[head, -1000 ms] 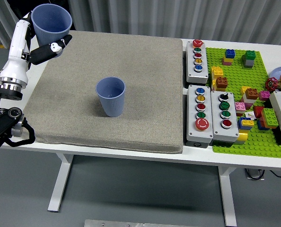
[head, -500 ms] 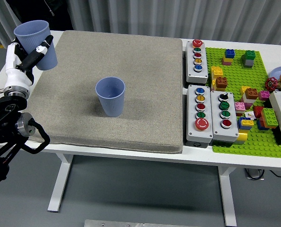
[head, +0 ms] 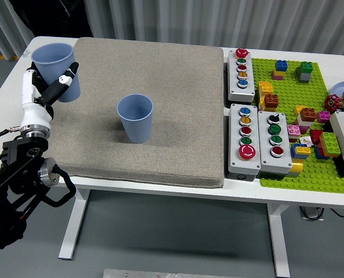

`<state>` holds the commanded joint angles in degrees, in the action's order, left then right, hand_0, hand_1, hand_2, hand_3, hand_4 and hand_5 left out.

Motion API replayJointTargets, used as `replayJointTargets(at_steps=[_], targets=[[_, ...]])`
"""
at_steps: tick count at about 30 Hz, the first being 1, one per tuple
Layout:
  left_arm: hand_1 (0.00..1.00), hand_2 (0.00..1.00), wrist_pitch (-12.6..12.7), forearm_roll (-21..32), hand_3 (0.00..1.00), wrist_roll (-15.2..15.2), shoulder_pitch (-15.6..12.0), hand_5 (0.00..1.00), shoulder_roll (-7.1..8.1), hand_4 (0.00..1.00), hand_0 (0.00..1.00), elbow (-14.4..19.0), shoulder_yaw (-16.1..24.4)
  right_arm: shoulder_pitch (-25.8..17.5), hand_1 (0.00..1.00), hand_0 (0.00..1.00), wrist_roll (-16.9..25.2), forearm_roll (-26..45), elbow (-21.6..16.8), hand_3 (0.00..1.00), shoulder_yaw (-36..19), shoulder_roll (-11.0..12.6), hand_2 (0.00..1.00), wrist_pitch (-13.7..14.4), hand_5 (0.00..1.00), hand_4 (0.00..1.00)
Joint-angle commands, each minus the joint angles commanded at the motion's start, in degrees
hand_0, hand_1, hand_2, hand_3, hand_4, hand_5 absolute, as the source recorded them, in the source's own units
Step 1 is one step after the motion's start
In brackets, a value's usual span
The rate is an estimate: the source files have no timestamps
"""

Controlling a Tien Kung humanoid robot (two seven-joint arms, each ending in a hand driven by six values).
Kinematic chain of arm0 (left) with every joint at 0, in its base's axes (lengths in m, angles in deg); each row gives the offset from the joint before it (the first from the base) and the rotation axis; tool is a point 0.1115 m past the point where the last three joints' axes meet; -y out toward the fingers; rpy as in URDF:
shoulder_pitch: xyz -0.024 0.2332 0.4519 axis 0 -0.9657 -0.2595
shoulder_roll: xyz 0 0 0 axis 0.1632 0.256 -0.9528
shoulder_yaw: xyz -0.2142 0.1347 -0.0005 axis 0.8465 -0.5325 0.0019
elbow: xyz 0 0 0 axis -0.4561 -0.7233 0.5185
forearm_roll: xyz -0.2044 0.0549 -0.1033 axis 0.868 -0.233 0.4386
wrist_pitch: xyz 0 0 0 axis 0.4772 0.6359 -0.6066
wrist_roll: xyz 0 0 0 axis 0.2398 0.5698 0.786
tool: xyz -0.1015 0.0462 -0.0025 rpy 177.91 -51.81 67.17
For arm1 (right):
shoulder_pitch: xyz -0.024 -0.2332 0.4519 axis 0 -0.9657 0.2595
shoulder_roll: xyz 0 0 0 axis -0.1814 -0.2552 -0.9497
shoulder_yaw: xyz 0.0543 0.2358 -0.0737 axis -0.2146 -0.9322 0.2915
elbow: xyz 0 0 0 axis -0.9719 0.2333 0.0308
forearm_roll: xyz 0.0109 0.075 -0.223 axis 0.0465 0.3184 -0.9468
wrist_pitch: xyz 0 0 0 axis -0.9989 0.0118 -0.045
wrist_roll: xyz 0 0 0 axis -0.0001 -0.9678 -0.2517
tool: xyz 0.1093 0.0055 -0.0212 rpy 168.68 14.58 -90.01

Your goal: Pick cup pour cup place

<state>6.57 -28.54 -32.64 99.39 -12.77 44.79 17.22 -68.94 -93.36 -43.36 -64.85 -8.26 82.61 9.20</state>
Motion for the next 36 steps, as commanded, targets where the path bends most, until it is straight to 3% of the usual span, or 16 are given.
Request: replayJointTargets(at_steps=[5,15,24,36], targets=[[0.622,0.728,-0.33,1.2,0.655,-3.11,-1.29,0.086,-1.46,0.701,0.595,-1.5,-0.46,0.1,0.635,0.706,0.0,-0.1,0.0,0.567,-0.13,-0.03,0.568,0.0,0.067,0.002],[0.628,0.716,0.26,6.17,0.655,-6.57,-1.39,0.104,-1.83,0.712,0.605,-5.58,-3.55,0.58,0.635,0.706,-0.21,-0.36,-0.04,0.566,-0.13,-0.01,0.568,0.0,0.067,0.002],[0.653,0.737,-0.03,8.4,0.676,-7.74,-1.17,0.121,-1.98,0.718,0.626,-8.48,-4.88,0.55,0.635,0.706,-0.06,-0.27,0.0,0.566,-0.07,0.08,0.567,0.04,0.065,0.002],[0.664,0.746,-0.77,9.32,0.687,-8.15,-0.93,0.135,-2.08,0.737,0.641,-9.89,-6.52,0.66,0.634,0.706,-0.15,-0.14,-0.04,0.567,0.0,0.05,0.566,0.19,0.06,0.002]])
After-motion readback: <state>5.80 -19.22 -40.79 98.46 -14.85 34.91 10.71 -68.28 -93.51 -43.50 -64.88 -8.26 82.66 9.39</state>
